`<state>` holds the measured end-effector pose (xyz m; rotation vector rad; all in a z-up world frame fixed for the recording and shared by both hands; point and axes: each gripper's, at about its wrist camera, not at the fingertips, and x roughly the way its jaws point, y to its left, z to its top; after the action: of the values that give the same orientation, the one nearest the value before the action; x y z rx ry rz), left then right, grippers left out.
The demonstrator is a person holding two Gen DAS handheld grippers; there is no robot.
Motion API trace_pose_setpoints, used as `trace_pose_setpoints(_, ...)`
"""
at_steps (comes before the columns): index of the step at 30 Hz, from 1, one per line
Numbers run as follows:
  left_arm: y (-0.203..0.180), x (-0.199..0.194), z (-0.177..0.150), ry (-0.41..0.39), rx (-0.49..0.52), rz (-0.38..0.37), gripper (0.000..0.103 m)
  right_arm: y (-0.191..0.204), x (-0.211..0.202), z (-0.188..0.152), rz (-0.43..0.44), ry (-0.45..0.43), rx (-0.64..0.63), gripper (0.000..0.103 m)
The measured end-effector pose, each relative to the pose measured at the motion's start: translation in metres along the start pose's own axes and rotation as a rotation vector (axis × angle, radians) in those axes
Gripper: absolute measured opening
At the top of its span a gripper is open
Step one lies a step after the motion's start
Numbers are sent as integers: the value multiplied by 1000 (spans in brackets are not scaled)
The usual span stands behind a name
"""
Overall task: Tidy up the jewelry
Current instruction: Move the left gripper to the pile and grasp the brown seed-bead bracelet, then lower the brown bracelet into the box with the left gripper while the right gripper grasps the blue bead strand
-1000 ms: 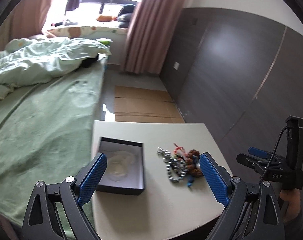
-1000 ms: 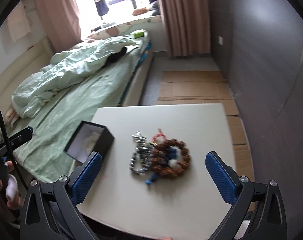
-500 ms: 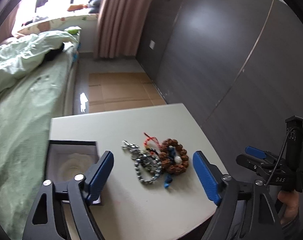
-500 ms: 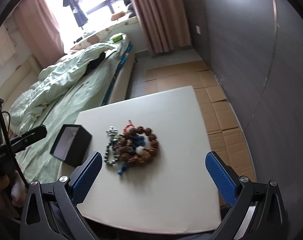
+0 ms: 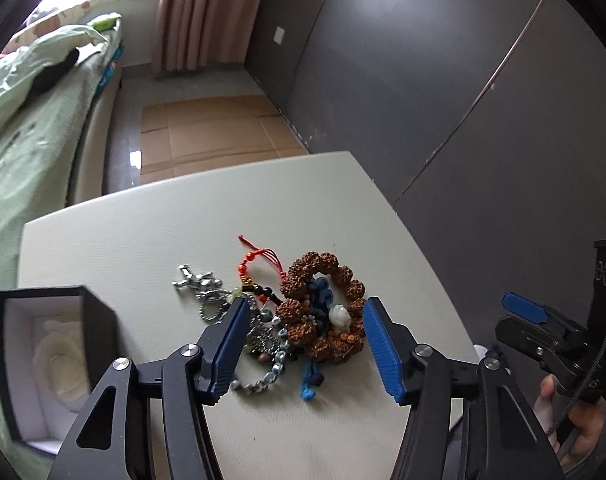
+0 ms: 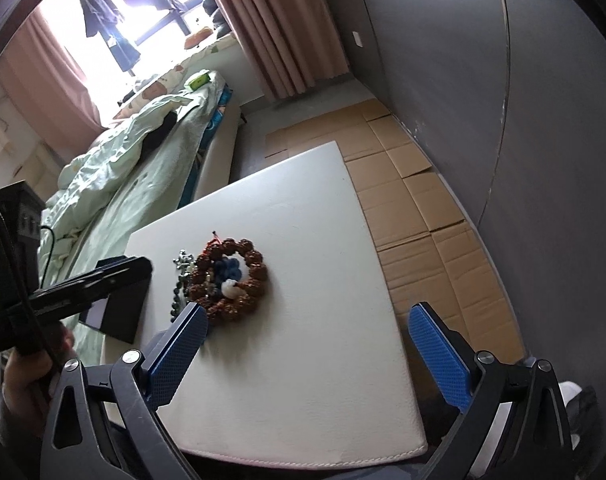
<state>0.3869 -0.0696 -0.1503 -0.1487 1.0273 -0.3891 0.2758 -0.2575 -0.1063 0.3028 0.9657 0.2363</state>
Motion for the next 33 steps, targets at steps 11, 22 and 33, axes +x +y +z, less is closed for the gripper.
trace_pose_setpoints(11,1,52,3,88,16,32,37,-10,18,-13,7,37,34,96)
trace_pose_setpoints(22,-9,21,11,11,57,60,19,-4,22,-10,21,56,39,89)
trace_pose_setpoints(33,-9,-39,18,-94,47,33,19,18,33,-6,63,81,-5,88)
